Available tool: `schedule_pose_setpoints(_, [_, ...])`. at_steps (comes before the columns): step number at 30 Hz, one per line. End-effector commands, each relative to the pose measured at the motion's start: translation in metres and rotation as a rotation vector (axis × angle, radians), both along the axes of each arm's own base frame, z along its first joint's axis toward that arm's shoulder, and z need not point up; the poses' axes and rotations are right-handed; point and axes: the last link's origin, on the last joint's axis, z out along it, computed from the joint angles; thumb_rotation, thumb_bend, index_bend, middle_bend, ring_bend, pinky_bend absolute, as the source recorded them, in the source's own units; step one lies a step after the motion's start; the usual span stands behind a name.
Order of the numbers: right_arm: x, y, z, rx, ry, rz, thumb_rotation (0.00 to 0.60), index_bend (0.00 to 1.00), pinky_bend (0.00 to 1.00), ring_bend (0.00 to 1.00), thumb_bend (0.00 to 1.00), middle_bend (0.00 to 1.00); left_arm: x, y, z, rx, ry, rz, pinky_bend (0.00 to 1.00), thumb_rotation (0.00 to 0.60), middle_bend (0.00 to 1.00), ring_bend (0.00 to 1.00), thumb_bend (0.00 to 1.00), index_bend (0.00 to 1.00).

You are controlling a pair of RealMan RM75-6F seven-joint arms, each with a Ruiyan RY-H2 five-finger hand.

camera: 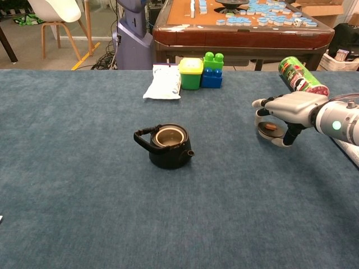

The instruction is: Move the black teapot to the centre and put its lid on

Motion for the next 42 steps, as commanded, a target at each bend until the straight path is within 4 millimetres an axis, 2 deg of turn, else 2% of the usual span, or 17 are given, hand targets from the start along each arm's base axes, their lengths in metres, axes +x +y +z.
schedule_pose_setpoints(1, [0.006,0.001,0.002,-0.002,0.000,0.015,0.600,0.45,0.00,0.00,0.44,0.00,0.000,0.000,0.000,0.000,0.000,0.000,0.00,0.600,0.00,0.00,0.44,0.23])
schedule_pose_setpoints(9, [0.038,0.003,0.006,0.000,-0.010,0.065,0.600,0.45,0.00,0.00,0.44,0.00,0.001,-0.001,-0.001,0.000,0.002,0.000,0.00,0.600,0.00,0.00,0.44,0.23])
schedule_pose_setpoints(18, [0.078,0.012,0.000,0.022,-0.011,0.129,0.600,0.45,0.00,0.00,0.44,0.00,0.002,-0.004,-0.001,0.013,-0.025,-0.011,0.00,0.600,0.00,0.00,0.44,0.23])
schedule_pose_setpoints(30, [0.135,0.027,-0.021,0.064,-0.020,0.215,0.600,0.45,0.00,0.00,0.44,0.00,-0.001,-0.009,0.002,0.039,-0.072,-0.024,0.00,0.600,0.00,0.00,0.44,0.23])
schedule_pose_setpoints(42, [0.165,0.032,-0.045,0.098,-0.018,0.269,0.600,0.45,0.00,0.00,0.44,0.00,-0.003,-0.013,0.007,0.053,-0.089,-0.029,0.00,0.600,0.00,0.00,0.44,0.23])
